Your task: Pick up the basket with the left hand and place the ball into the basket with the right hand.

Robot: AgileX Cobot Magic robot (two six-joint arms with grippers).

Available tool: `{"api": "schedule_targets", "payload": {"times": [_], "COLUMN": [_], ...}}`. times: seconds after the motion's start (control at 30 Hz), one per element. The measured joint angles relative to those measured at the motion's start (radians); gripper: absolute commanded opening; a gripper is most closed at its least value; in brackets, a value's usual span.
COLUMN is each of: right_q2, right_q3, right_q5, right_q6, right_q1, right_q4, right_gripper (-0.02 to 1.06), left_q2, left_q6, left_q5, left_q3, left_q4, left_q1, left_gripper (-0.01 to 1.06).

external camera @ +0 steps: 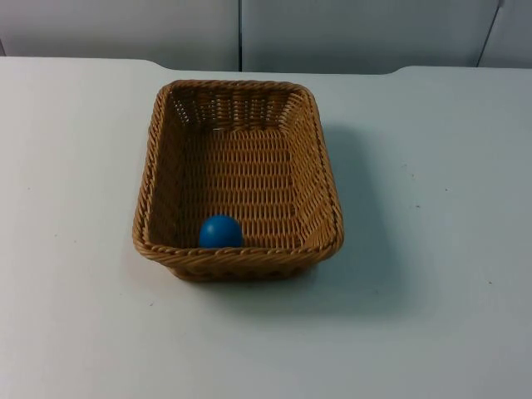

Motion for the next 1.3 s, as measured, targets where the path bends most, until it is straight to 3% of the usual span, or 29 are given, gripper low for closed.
{"api": "schedule_targets", "payload": {"times": [0.2, 0.37, 0.47, 0.8, 1.07, 1.2, 1.3], "right_q2": [0.0, 0.0, 0.0, 0.0, 0.0, 0.0, 0.0], "right_q3": [0.0, 0.0, 0.0, 0.0, 0.0, 0.0, 0.0], "right_q5": [0.0, 0.0, -0.011, -0.013, -0.013, -0.013, -0.013], "right_q6": [0.003, 0.033, 0.048, 0.052, 0.052, 0.05, -0.008], "right_q1": [0.0, 0.0, 0.0, 0.0, 0.0, 0.0, 0.0], "right_q4": [0.0, 0.052, 0.079, 0.081, 0.081, 0.081, 0.07], "right_gripper": [1.04, 1.04, 1.04, 1.04, 1.04, 1.04, 1.04], "left_q2": [0.0, 0.0, 0.0, 0.0, 0.0, 0.0, 0.0], "left_q6": [0.0, -0.003, -0.055, -0.153, -0.153, -0.069, -0.043], "left_q5": [0.0, 0.0, -0.002, -0.002, -0.002, -0.002, -0.002], "left_q3": [0.0, 0.0, 0.0, 0.0, 0.0, 0.0, 0.0], "left_q4": [0.0, -0.05, -0.11, -0.066, -0.064, -0.048, -0.038], "left_q1": [0.0, 0.0, 0.0, 0.0, 0.0, 0.0, 0.0], "left_gripper": [1.05, 1.05, 1.05, 1.05, 1.05, 1.05, 1.05]}}
